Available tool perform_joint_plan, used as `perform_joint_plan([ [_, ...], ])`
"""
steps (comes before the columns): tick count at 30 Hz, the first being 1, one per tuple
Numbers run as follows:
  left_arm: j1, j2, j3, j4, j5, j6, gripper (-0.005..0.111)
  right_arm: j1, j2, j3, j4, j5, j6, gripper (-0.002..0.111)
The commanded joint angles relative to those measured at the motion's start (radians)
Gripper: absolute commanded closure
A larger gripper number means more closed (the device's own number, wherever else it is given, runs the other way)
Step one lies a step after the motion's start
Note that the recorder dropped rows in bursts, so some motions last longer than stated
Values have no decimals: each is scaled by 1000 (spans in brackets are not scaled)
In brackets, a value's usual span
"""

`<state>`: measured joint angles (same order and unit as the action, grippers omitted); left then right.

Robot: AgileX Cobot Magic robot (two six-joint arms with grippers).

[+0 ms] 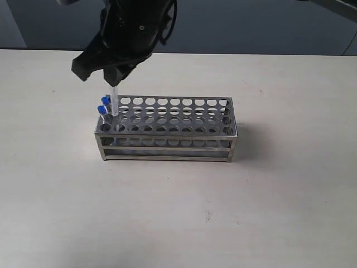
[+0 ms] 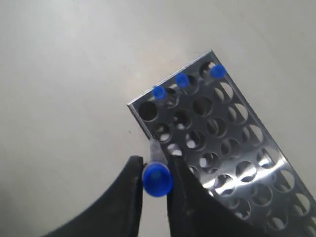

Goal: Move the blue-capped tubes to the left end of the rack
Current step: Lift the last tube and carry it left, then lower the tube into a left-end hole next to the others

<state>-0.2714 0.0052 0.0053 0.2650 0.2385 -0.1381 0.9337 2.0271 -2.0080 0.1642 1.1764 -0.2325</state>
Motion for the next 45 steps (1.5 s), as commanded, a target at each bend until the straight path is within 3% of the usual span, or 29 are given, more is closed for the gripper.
perform_joint_plan([
  [1,-11,-5,-5,0,-7,-5,106,14,-2,0,23,-69,-29,107],
  [30,-11,-5,-5,0,-7,-5,106,16,176,0,70,-114,-69,107],
  [39,-11,-5,-5,0,-7,-5,106,16,176,-184,24,-28,-67,107],
  [45,-11,-5,-5,0,-7,-5,106,16,213,-185,15,22,-65,107],
])
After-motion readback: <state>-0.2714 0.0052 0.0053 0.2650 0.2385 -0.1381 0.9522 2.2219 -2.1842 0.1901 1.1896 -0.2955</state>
